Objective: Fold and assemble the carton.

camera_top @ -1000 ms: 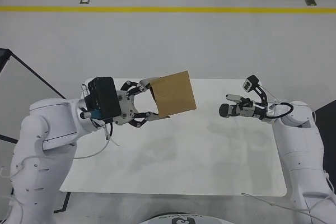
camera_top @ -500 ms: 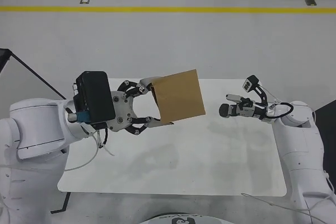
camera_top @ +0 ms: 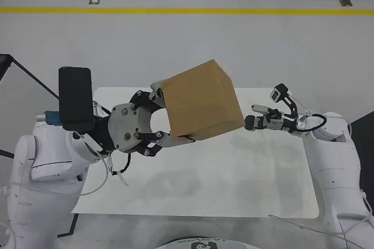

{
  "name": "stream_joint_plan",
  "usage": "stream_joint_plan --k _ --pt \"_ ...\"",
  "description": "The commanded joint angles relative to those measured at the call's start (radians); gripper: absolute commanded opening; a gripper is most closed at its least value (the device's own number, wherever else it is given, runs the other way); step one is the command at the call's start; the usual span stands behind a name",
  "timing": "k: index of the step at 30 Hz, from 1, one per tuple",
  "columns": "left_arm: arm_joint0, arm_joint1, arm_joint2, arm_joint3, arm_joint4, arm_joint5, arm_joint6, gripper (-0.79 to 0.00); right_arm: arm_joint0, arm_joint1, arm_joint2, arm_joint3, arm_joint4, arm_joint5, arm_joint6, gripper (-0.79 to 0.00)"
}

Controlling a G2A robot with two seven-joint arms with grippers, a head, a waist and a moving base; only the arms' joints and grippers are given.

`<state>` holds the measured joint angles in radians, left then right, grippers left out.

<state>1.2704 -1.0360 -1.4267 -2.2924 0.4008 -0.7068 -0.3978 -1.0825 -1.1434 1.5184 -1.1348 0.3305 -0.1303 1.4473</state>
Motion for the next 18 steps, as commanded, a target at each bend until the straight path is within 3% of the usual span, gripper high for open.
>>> stream_joint_plan --k 1,10,18 --pt "0.016 0.0 0.005 0.001 -0.02 0.005 0.003 -0.785 0.0 0.0 0.0 0.0 0.0 0.0 0.0 0.0" --pt "0.071 -0.008 0.019 0.013 -0.141 -0.011 0.14 -0.785 0.0 0.0 0.0 0.0 0.0 0.0 0.0 0.0" --pt "0.11 -0.013 0.059 0.036 -0.249 0.003 0.167 -0.785 0.0 0.0 0.0 0.0 0.0 0.0 0.0 0.0"
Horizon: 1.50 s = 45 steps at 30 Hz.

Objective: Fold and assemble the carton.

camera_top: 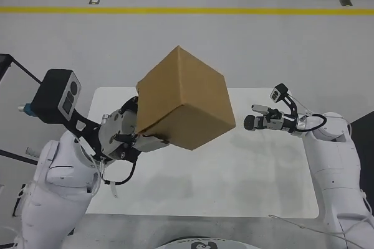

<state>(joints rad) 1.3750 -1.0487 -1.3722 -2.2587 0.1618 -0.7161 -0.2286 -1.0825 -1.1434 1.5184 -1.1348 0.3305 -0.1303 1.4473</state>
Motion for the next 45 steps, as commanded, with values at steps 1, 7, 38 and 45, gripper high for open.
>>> stream_joint_plan --k 1,7,38,45 --pt "0.002 0.0 -0.001 -0.002 0.008 0.018 -0.015 -0.785 0.0 0.0 0.0 0.0 0.0 0.0 0.0 0.0" --pt "0.002 0.0 -0.001 -0.002 0.008 0.018 -0.015 -0.785 0.0 0.0 0.0 0.0 0.0 0.0 0.0 0.0" --pt "0.123 -0.014 -0.087 -0.056 0.228 0.065 -0.035 -0.785 0.0 0.0 0.0 0.0 0.0 0.0 0.0 0.0" --pt "0.101 -0.014 -0.107 -0.09 0.316 0.08 -0.036 -0.785 0.0 0.0 0.0 0.0 0.0 0.0 0.0 0.0"
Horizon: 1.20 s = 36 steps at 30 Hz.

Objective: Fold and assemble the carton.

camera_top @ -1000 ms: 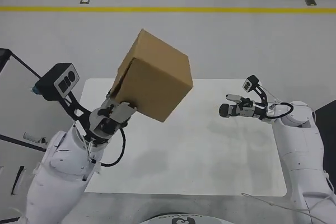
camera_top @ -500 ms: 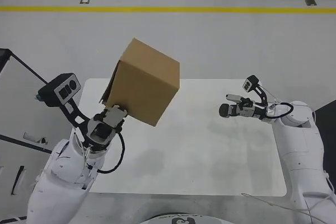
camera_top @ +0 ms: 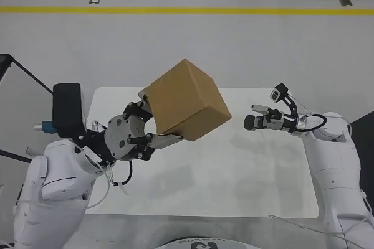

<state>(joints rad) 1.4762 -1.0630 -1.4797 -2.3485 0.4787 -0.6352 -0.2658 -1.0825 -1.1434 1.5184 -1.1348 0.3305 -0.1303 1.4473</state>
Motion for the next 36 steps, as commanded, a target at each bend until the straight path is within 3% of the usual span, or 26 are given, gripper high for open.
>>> stream_joint_plan --k 1,7,10,14,20,30,33,35,36 --pt "0.0 0.0 0.0 0.0 -0.001 0.0 0.001 -0.785 0.0 0.0 0.0 0.0 0.0 0.0 0.0 0.0" --pt "-0.001 0.001 0.005 -0.001 0.016 0.002 -0.023 -0.785 0.0 0.0 0.0 0.0 0.0 0.0 0.0 0.0" --pt "-0.035 -0.001 -0.017 -0.001 0.095 0.024 0.0 -0.785 0.0 0.0 0.0 0.0 0.0 0.0 0.0 0.0" --pt "-0.08 0.0 -0.052 -0.001 0.267 0.013 0.023 -0.785 0.0 0.0 0.0 0.0 0.0 0.0 0.0 0.0" --pt "-0.14 0.003 -0.094 -0.001 0.578 -0.108 0.157 -0.785 0.0 0.0 0.0 0.0 0.0 0.0 0.0 0.0" --pt "-0.152 0.004 -0.097 -0.001 0.611 -0.121 0.18 -0.785 0.0 0.0 0.0 0.0 0.0 0.0 0.0 0.0" --pt "-0.191 0.006 -0.099 -0.001 0.783 -0.164 0.273 -0.785 0.0 0.0 0.0 0.0 0.0 0.0 0.0 0.0" --pt "-0.222 0.013 -0.097 -0.001 0.982 -0.226 0.361 -0.785 0.0 0.0 0.0 0.0 0.0 0.0 0.0 0.0" --pt "-0.222 0.013 -0.095 -0.001 1.037 -0.198 0.43 -0.785 0.0 0.0 0.0 0.0 0.0 0.0 0.0 0.0"
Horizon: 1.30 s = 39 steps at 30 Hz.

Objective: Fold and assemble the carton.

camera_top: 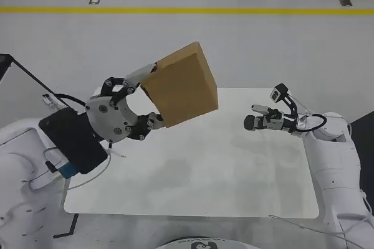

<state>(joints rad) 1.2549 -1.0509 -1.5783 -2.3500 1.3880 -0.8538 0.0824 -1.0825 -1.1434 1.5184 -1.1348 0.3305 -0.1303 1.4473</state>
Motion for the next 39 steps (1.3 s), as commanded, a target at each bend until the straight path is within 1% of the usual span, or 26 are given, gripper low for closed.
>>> stream_joint_plan --k 1,2,3,4,7,8,16,18,20,22,26,29,31,34,39 --pt "0.004 0.002 0.009 0.0 0.199 0.033 0.148 -0.785 0.0 0.0 0.0 0.0 0.0 0.0 0.0 0.0" --pt "0.008 0.007 0.017 0.0 0.286 0.021 0.209 -0.785 0.0 0.0 0.0 0.0 0.0 0.0 0.0 0.0" --pt "0.012 0.011 0.022 0.0 0.365 0.029 0.27 -0.785 0.0 0.0 0.0 0.0 0.0 0.0 0.0 0.0" --pt "0.019 0.015 0.027 0.0 0.433 0.05 0.332 -0.785 0.0 0.0 0.0 0.0 0.0 0.0 0.0 0.0" --pt "0.057 0.023 0.029 0.009 0.597 0.164 0.473 -0.785 0.0 0.0 0.0 0.0 0.0 0.0 0.0 0.0" --pt "0.059 0.024 0.03 0.011 0.614 0.174 0.489 -0.785 0.0 0.0 0.0 0.0 0.0 0.0 0.0 0.0" --pt "0.059 0.024 0.03 0.011 0.614 0.174 0.489 -0.785 0.0 0.0 0.0 0.0 0.0 0.0 0.0 0.0" --pt "0.061 0.028 0.027 0.0 0.678 0.186 0.467 -0.785 0.0 0.0 0.0 0.0 0.0 0.0 0.0 0.0" --pt "0.062 0.031 0.033 0.0 0.735 0.245 0.505 -0.785 0.0 0.0 0.0 0.0 0.0 0.0 0.0 0.0" --pt "0.062 0.037 0.031 0.0 0.846 0.306 0.552 -0.785 0.0 0.0 0.0 0.0 0.0 0.0 0.0 0.0" --pt "0.069 0.047 0.016 0.0 1.011 0.458 0.625 -0.785 0.0 0.0 0.0 0.0 0.0 0.0 0.0 0.0" --pt "0.077 0.054 0.008 0.0 1.118 0.534 0.666 -0.785 0.0 0.0 0.0 0.0 0.0 0.0 0.0 0.0" --pt "0.078 0.059 0.004 0.0 1.192 0.579 0.706 -0.785 0.0 0.0 0.0 0.0 0.0 0.0 0.0 0.0" --pt "0.08 0.064 -0.008 0.0 1.252 0.641 0.724 -0.785 0.0 0.0 0.0 0.0 0.0 0.0 0.0 0.0" --pt "0.086 0.069 -0.008 0.0 1.3 0.684 0.746 -0.785 0.0 0.0 0.0 0.0 0.0 0.0 0.0 0.0"
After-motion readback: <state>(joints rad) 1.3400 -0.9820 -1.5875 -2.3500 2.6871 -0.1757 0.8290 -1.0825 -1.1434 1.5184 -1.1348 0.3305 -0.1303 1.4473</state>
